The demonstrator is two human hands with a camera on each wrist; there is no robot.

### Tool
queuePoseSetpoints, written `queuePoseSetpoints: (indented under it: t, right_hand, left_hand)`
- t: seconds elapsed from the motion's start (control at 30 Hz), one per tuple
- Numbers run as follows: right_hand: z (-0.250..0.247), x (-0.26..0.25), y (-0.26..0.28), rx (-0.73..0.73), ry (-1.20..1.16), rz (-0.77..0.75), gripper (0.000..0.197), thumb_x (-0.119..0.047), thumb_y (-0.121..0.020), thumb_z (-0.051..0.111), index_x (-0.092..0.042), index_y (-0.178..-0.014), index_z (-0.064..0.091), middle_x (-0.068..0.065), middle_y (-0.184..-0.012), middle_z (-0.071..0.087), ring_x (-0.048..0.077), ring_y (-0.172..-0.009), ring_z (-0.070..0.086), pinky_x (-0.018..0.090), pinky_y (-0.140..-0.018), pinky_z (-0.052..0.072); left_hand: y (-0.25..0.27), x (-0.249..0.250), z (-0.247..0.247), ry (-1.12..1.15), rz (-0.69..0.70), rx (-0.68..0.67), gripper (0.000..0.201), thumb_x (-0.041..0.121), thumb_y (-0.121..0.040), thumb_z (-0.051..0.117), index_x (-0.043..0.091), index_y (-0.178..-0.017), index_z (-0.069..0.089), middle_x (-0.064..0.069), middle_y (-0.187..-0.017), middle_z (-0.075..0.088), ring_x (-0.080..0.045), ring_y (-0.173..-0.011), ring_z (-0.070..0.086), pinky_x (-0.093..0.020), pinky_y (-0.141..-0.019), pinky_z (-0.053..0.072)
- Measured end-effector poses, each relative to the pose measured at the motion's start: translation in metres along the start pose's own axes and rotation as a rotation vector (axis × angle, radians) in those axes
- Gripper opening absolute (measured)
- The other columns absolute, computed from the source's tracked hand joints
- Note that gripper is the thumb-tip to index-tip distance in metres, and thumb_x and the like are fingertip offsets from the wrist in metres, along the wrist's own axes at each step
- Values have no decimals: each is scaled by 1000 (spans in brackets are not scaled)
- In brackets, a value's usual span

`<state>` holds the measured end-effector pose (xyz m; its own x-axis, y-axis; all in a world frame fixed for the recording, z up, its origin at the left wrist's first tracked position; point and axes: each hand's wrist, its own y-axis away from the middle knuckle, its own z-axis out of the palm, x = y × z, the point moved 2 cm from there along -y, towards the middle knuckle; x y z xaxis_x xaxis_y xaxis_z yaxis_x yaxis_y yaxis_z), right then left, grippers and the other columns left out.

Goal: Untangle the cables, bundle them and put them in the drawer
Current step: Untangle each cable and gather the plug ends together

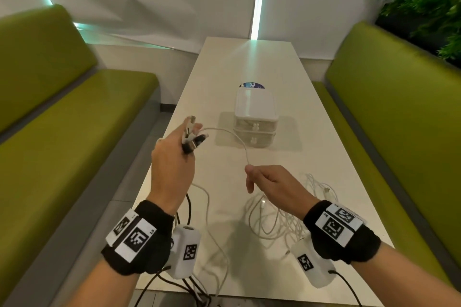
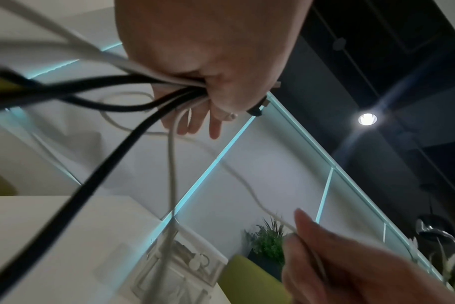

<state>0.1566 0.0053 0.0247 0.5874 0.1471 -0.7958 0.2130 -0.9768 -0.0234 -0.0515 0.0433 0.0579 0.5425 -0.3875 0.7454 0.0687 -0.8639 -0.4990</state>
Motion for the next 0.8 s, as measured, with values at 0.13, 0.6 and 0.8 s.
queuePoseSetpoints:
  t: [0.13,0.6,0.8]
  right_hand:
    - [-2,-3,-2,16,90,-3,53,-47,-100,38,-21,-62,63,-5,-57,57,3,-59,54,22,-64,38]
    - [-7,-15,5,72,-1,-171,41,-44,-94,52,-19,-62,56,-12,-44,40,5,-44,39,13,-49,30]
    - [-13,-5,-2,-28,-71,-109,23,-24,-101,49,-18,-88,67,-10,-58,43,8,-55,40,19,-56,38]
  left_hand:
    - [15,22,5,86,145,-89,58,-16,-84,47,18,-128,59,-4,-118,67,-13,-104,63,-14,-90,48]
    - [28,28,31,188,64,-440,37,-5,-92,50,19,-115,66,8,-91,69,-9,-86,65,-30,-81,54]
    - [15,24,11,385,-28,-172,46,-19,-88,42,23,-94,60,7,-101,66,8,-78,57,-9,-73,42]
